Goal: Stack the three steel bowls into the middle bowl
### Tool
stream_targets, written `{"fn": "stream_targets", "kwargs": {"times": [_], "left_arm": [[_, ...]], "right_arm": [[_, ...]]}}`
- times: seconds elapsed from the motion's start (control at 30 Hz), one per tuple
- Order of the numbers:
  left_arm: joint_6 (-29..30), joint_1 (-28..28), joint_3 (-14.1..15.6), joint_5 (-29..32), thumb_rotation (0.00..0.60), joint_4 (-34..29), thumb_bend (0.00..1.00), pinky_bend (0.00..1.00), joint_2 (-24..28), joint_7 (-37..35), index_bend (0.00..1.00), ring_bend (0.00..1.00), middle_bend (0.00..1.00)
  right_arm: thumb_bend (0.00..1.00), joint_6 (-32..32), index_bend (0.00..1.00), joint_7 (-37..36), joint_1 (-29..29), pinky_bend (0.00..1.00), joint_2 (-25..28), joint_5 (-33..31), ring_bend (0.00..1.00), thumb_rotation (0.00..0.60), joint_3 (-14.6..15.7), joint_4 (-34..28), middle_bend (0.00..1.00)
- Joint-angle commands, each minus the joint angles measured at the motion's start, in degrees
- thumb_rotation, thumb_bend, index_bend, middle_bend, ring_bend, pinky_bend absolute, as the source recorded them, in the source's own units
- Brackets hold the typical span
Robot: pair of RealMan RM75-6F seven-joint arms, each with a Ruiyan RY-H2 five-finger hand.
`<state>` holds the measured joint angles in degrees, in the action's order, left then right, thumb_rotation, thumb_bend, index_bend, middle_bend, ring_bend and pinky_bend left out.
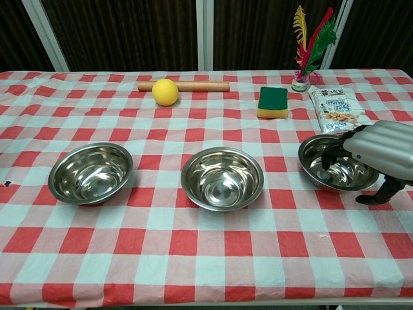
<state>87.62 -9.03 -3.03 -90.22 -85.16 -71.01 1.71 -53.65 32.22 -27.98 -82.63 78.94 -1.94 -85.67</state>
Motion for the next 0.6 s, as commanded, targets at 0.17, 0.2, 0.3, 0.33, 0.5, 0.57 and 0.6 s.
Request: {"fn": "stream_targets", "kwargs": {"times": [0.17, 0.2, 0.3, 0.33, 0.5, 0.57, 0.6], "left_arm": [[-0.2, -0.1, 0.0, 0.2, 0.6, 0.5, 0.11, 0.28, -0.1, -0.4, 0.27, 0.25, 0.31], [-0.3, -0.1, 0.0, 0.3, 0.6, 0.6, 0.11, 0.28, -0.1, -0.5, 0.27, 0.25, 0.31], [-0.3, 0.0, 0.0, 0.3, 0.6, 0.7, 0.11, 0.28, -0.1, -0.6, 0.27, 0.25, 0.31], [-0.2, 0.0, 0.0, 0.3, 0.6, 0.7, 0.11, 0.28, -0.1, -0.8, 0.27, 0.25, 0.31], [-0.3, 0.0, 0.0, 0.3, 0.6, 0.6, 0.11, 0.28, 0.0, -1.0, 0.27, 0.25, 0.31], [-0.3, -0.1, 0.0, 0.2, 0.6, 0.5, 0.11, 0.28, 0.0, -1.0, 0.27, 0.25, 0.31], [-0.3, -0.1, 0.0, 0.2, 0.6, 0.5, 0.11, 0.28, 0.0, -1.0, 0.27, 0.25, 0.31]], "right_arm": [[0.27, -0.5, 0.45, 0.4, -0.5, 0.33, -1.8, -0.6, 0.31, 0.6, 0.4, 2.5, 0.39], [0.29, -0.4, 0.46, 0.5, -0.6, 0.34, -2.0, -0.7, 0.32, 0.6, 0.5, 2.8, 0.4], [0.32, -0.2, 0.5, 0.7, -0.8, 0.38, -2.5, -0.9, 0.35, 0.6, 0.8, 3.5, 0.42], [0.32, -0.3, 0.52, 0.5, -0.8, 0.39, -2.6, -0.8, 0.36, 0.6, 0.9, 3.6, 0.44], [0.37, -1.2, 0.62, -0.5, -0.9, 0.48, -3.1, -0.2, 0.44, 0.6, 1.1, 4.0, 0.5], [0.38, -1.4, 0.65, -0.6, -1.0, 0.5, -3.1, -0.1, 0.45, 0.6, 1.2, 4.0, 0.52], [0.39, -1.5, 0.66, -0.7, -1.0, 0.52, -3.1, -0.1, 0.47, 0.6, 1.2, 4.1, 0.53]]}}
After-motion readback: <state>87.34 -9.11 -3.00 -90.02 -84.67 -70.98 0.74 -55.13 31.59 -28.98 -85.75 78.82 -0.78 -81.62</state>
